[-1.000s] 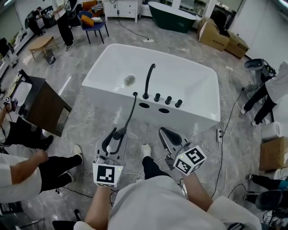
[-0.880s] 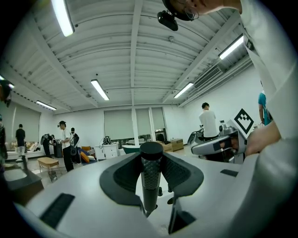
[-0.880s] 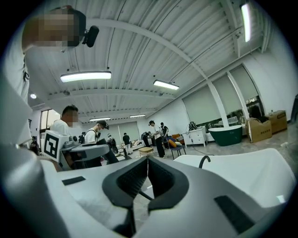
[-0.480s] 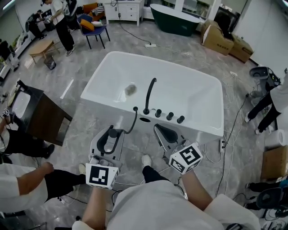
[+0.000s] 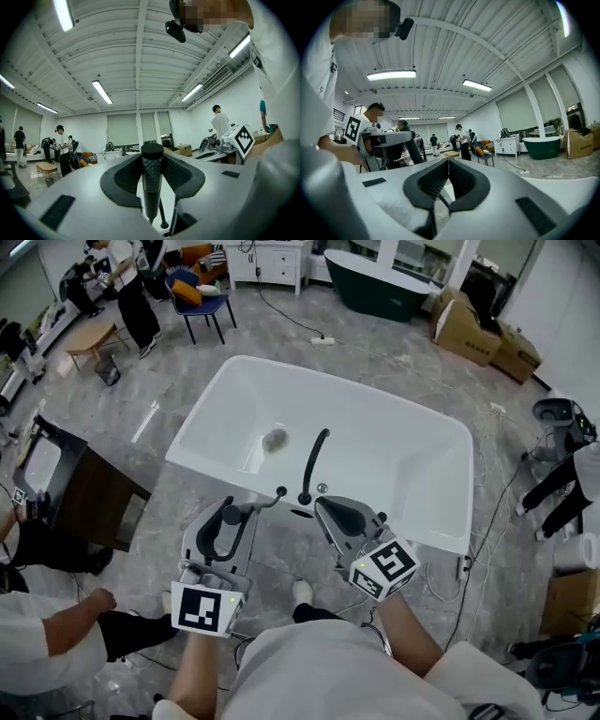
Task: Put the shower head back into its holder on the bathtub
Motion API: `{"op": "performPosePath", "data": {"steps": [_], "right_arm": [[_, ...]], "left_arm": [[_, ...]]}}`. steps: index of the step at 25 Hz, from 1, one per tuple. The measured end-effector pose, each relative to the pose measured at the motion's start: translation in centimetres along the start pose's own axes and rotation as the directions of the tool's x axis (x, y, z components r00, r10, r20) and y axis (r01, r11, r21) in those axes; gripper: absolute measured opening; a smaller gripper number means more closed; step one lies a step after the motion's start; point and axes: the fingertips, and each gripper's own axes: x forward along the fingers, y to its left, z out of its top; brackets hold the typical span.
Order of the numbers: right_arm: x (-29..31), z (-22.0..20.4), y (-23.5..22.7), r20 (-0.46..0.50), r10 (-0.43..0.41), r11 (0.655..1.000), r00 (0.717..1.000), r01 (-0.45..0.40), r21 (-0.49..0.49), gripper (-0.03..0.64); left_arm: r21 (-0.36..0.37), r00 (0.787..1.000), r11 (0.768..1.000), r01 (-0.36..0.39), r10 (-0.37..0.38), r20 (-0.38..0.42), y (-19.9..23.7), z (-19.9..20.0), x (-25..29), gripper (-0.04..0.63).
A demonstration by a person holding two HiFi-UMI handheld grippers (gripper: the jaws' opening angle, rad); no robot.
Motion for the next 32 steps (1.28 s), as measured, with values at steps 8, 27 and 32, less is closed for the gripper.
{"op": "performPosePath", "data": {"steps": [8,27,32], "right_arm": [[2.7,-1.1,-4.2,-0.024,0.027,0.999,0.999,-0.026,0.042,0.018],[3.9,-2.6,-7.2,-0.044,-0.025,0.997,0.999,0.027,0.065,0.018],[5.1,-3.9,-8.2,-0.066,-0.096,0.992,0.993,0.1,0.074,0.018]], "left_arm": [[-0.004,0.999,1.0,-0.011,0.011,-0.036,0.7,-1.0,4.7,0.144],[0.014,0.994,0.997,0.071,-0.07,-0.083,1.5,-2.7,9.5,0.145],[-0.011,0.987,0.991,0.13,-0.131,-0.094,3.2,-4.7,11.1,0.145]]}}
